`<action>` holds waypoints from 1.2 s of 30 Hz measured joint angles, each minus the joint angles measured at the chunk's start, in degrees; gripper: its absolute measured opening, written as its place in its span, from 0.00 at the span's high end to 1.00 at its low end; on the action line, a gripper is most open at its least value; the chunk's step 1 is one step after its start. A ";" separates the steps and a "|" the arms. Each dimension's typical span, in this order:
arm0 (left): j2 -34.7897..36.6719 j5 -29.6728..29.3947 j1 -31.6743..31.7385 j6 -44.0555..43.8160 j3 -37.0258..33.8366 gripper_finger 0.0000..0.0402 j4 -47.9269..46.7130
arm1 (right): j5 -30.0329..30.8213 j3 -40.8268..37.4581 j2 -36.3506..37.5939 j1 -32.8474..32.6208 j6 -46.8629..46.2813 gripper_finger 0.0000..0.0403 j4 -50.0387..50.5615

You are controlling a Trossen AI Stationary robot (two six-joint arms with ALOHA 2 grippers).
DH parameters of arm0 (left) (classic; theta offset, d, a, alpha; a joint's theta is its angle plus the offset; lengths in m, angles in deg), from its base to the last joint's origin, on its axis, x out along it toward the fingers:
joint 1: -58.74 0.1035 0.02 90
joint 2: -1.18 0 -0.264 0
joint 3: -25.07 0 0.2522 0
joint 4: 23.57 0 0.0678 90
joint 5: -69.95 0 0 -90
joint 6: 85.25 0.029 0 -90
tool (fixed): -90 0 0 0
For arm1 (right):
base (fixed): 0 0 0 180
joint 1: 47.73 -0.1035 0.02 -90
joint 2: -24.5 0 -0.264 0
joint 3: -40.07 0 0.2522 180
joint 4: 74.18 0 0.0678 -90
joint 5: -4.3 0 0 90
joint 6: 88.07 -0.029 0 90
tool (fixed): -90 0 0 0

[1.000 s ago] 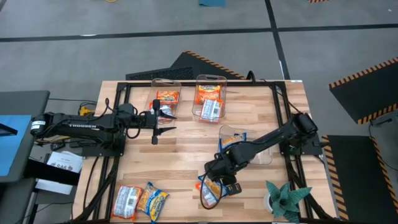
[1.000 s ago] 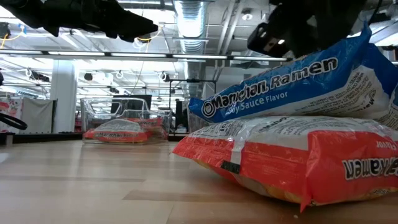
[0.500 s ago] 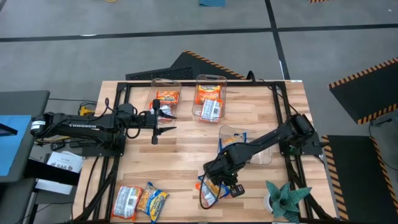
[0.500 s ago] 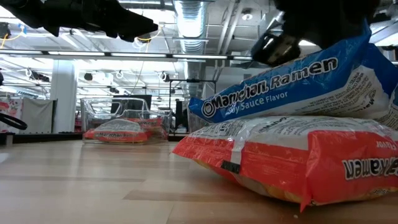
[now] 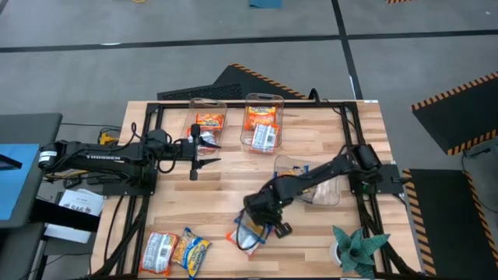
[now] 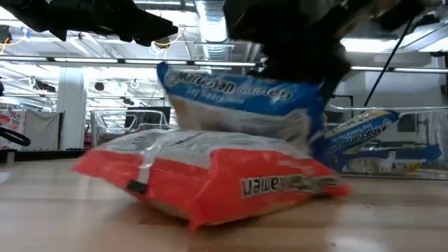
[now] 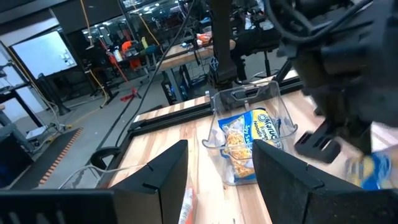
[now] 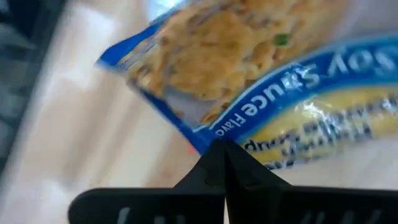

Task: Sort Maruchan noodles
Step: Put the blue bag into the right transparent bin

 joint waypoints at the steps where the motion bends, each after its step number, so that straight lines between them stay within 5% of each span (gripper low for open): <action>1: 0.00 -0.04 0.00 0.02 0.00 0.58 0.04 | 1.38 -0.02 -0.03 0.54 0.57 0.98 -0.34; 12: 0.00 -0.28 0.00 0.17 0.00 0.58 -0.11 | 8.31 3.44 0.08 7.16 7.70 0.98 -10.53; 19: 0.02 0.10 0.00 0.13 0.00 0.58 -3.63 | 14.52 4.13 4.88 10.53 7.40 0.98 1.66; 23: 0.02 5.28 0.02 -1.13 -0.02 0.58 -4.52 | 19.02 2.74 10.23 10.85 4.40 0.98 8.67; 29: 0.02 13.96 0.00 -2.50 -0.02 0.58 -4.89 | 23.30 -11.44 24.99 10.72 -2.20 0.98 1.12; 36: -1.58 14.69 -2.20 -10.87 2.21 0.58 -4.65 | 29.83 -29.26 41.99 8.67 -7.29 0.97 -16.55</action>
